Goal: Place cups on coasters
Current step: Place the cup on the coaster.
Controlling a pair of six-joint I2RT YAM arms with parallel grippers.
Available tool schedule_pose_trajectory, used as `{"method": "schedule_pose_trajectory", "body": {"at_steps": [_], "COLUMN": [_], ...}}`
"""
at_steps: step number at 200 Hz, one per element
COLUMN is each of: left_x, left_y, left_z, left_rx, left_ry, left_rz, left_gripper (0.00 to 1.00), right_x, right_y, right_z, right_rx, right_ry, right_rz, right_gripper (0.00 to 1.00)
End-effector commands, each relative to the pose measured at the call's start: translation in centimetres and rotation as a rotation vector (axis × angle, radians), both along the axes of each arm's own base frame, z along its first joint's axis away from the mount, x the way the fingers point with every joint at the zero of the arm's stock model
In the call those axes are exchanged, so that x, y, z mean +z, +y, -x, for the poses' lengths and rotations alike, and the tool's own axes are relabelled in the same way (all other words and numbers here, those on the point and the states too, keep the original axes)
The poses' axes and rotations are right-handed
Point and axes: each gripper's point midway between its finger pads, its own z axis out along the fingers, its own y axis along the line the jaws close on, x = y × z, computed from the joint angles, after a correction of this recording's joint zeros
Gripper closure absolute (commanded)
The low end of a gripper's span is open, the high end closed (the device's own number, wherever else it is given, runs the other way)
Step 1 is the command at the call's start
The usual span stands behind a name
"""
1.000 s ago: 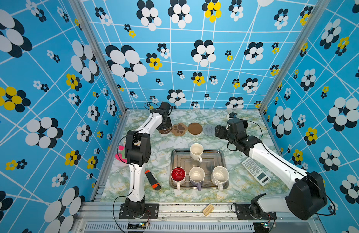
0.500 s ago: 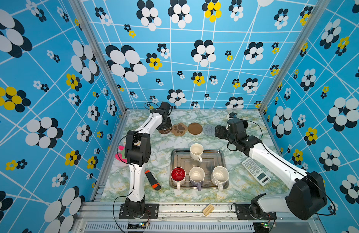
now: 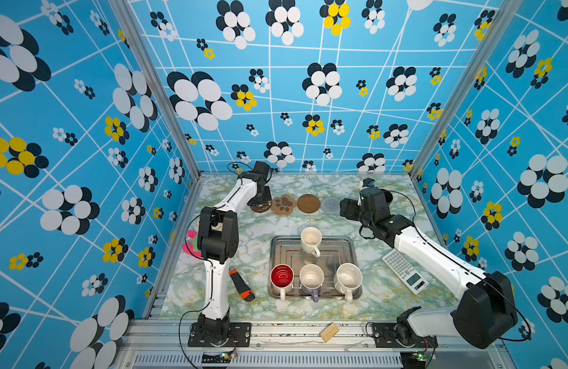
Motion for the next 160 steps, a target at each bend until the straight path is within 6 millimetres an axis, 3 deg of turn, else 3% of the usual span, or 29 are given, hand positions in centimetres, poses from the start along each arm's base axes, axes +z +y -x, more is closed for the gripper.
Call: {"method": "schedule_pose_trajectory", "body": {"at_steps": [1, 98, 113, 154, 160], "left_x": [1.2, 1.9, 2.8, 7.4, 8.1], "left_y": [0.1, 0.1, 0.1, -0.1, -0.1], "left_z": [-0.6, -0.4, -0.2, 0.9, 1.2], "left_rx": [-0.005, -0.006, -0.007, -0.005, -0.005], "left_ry": [-0.022, -0.028, -0.043, -0.175, -0.197], "left_rz": [-0.004, -0.01, -0.008, 0.014, 0.018], "left_gripper": [0.81, 0.61, 0.6, 0.58, 0.53], "right_x": [-0.1, 0.2, 0.3, 0.9, 1.2], "right_y": [-0.6, -0.6, -0.6, -0.1, -0.1], "right_z": [0.3, 0.4, 0.5, 0.7, 0.8], "right_rx": [-0.009, -0.005, -0.004, 0.016, 0.017], "right_ry": [0.004, 0.001, 0.0, 0.015, 0.019], "right_rz": [0.017, 0.017, 0.015, -0.005, -0.012], "right_gripper": [0.17, 0.17, 0.17, 0.18, 0.17]}}
